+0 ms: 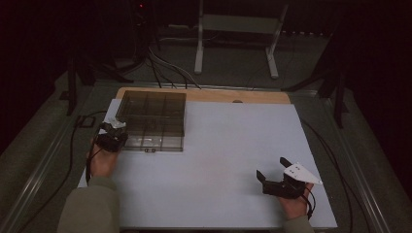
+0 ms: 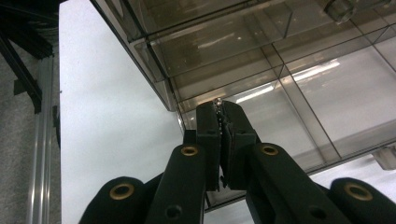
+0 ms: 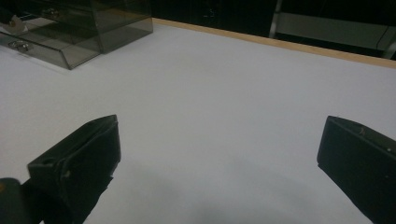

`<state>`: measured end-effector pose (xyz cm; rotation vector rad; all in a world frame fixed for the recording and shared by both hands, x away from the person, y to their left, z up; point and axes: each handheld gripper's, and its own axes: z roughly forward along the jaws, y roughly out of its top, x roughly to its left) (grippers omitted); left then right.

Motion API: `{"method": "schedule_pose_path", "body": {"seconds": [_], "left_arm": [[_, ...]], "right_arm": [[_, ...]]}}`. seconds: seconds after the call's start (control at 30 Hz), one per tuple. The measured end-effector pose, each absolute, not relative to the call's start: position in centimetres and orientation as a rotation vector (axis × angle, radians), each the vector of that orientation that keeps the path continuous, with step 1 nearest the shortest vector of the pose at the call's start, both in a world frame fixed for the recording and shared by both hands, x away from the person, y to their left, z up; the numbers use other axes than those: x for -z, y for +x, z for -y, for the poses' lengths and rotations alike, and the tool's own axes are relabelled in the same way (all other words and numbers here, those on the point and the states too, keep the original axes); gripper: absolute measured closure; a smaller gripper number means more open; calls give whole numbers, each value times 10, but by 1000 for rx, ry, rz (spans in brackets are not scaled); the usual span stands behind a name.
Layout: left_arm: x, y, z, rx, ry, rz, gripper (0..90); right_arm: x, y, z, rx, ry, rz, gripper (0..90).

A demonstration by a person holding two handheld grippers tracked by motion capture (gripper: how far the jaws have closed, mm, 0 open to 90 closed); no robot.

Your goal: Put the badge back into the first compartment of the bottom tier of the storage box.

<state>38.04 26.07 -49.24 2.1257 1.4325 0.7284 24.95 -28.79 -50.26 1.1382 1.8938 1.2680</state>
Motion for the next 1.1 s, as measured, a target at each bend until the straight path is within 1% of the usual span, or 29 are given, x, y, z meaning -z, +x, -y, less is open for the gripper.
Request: {"method": "schedule_pose_path", "body": {"seconds": [0.3,0.43,0.57,0.6,0.77,0.8,0.9,0.97,1.0,1.03,1.07,1.1], "left_arm": [[496,379,-260,-695,2124,-1421,867],[496,379,-259,-677,2116,-1411,780],[497,380,-260,-663,2112,-1412,745],[497,380,-260,-657,2112,-1413,719],[499,381,-259,-641,2116,-1423,659],[499,381,-259,-633,2099,-1423,659],[496,381,-261,-613,2052,-1423,570],[494,380,-263,-604,2020,-1428,495],[494,380,-263,-604,2020,-1428,471],[493,379,-264,-612,1999,-1430,471],[492,379,-265,-613,1990,-1430,390],[491,379,-265,-616,1977,-1430,390]], "right_arm": [[502,249,287,-1269,1137,-1894,0],[502,249,288,-1269,1139,-1892,0],[502,249,288,-1269,1137,-1894,0],[502,249,288,-1269,1138,-1893,0],[502,249,288,-1268,1138,-1892,0],[502,249,288,-1269,1139,-1891,0],[502,249,288,-1269,1139,-1891,0],[502,249,288,-1269,1140,-1891,0],[502,249,288,-1269,1140,-1891,0],[502,249,288,-1268,1138,-1891,0],[502,249,288,-1269,1138,-1891,0],[502,249,288,-1269,1138,-1891,0]]}}
